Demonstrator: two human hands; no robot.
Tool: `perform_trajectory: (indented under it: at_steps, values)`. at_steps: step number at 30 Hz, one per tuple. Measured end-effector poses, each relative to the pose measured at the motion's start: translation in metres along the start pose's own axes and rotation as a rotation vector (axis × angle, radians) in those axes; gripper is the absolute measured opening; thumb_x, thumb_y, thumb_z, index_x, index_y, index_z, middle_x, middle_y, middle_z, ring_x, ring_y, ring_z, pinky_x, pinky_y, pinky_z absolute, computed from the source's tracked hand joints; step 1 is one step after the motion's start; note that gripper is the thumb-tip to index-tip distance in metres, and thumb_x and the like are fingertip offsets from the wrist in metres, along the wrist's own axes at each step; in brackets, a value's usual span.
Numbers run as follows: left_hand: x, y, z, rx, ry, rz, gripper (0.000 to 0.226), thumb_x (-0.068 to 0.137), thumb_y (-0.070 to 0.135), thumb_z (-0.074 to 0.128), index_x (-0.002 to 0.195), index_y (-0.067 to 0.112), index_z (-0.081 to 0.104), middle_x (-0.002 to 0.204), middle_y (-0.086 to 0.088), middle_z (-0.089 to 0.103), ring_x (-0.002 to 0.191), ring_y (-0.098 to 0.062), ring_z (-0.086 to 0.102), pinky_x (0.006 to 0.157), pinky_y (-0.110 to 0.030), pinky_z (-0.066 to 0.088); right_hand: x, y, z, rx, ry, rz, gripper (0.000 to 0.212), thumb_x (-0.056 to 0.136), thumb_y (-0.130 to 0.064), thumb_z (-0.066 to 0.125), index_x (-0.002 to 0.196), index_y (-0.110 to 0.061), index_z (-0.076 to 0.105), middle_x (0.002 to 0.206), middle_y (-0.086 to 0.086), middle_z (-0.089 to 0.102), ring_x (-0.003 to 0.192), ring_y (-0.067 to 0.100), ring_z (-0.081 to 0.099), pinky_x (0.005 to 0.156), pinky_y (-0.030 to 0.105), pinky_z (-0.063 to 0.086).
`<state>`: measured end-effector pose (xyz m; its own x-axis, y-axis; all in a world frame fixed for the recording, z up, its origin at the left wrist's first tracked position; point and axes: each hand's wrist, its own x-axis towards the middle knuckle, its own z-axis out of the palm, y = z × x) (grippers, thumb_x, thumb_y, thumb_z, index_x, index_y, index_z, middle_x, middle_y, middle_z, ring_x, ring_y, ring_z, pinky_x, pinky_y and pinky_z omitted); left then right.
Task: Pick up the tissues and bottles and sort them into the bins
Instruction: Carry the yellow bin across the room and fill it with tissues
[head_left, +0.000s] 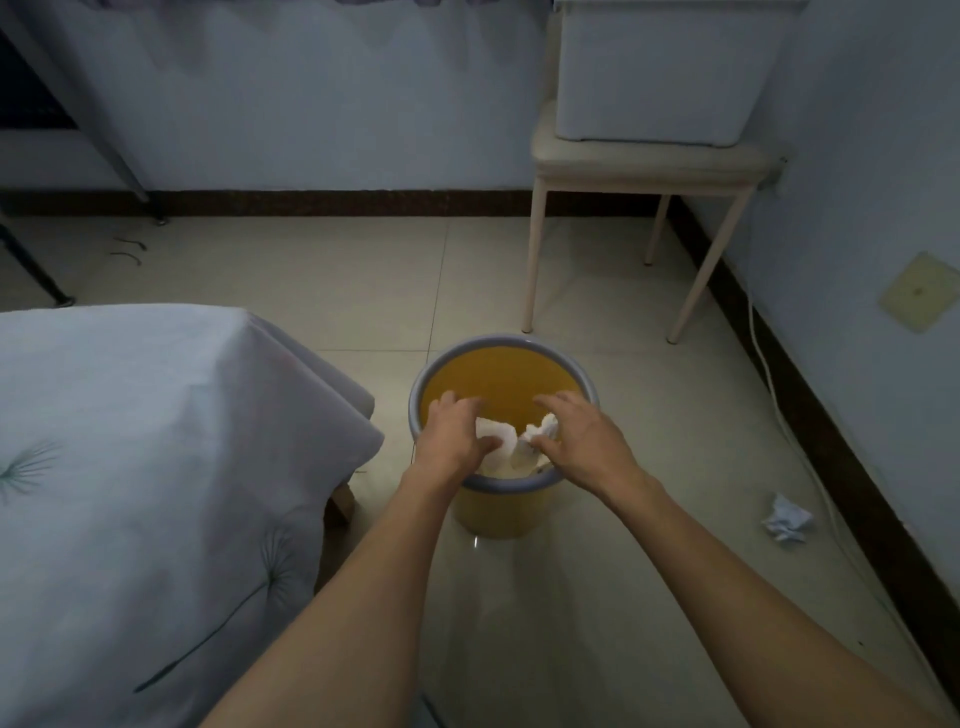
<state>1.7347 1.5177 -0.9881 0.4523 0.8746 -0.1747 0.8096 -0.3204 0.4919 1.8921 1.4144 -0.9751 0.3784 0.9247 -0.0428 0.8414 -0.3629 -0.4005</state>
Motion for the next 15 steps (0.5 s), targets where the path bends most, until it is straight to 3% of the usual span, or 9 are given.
perform_trajectory:
  at_steps: [6,10,15]
  values:
    - [-0.002,0.014,-0.006,0.071,-0.007,0.092,0.078,0.092,0.052,0.073,0.16,0.036,0.038,0.172,-0.003,0.021,0.158,-0.031,0.02,0.123,-0.055,0.03,-0.009,-0.001,-0.009,-0.028,0.013,0.024,0.071,0.099,-0.056,0.061,0.161,-0.033,0.035,0.169,0.002,0.028,0.151,0.026,0.037,0.113,0.047,0.045]
    - [-0.014,0.041,-0.011,0.161,0.019,0.179,0.084,0.088,0.061,0.073,0.16,0.039,0.036,0.171,-0.004,0.022,0.157,-0.031,0.022,0.122,-0.054,0.032,-0.023,0.002,-0.028,-0.027,0.088,0.084,0.071,0.1,-0.053,0.061,0.162,-0.032,0.033,0.169,0.003,0.029,0.151,0.026,0.036,0.115,0.046,0.042]
    - [-0.041,0.108,-0.008,0.304,0.095,0.434,0.089,0.082,0.066,0.077,0.158,0.035,0.04,0.164,-0.011,0.032,0.15,-0.034,0.031,0.118,-0.051,0.038,-0.083,0.04,-0.046,0.134,0.217,0.281,0.066,0.102,-0.047,0.061,0.16,-0.029,0.037,0.17,0.009,0.026,0.154,0.03,0.027,0.118,0.047,0.036]
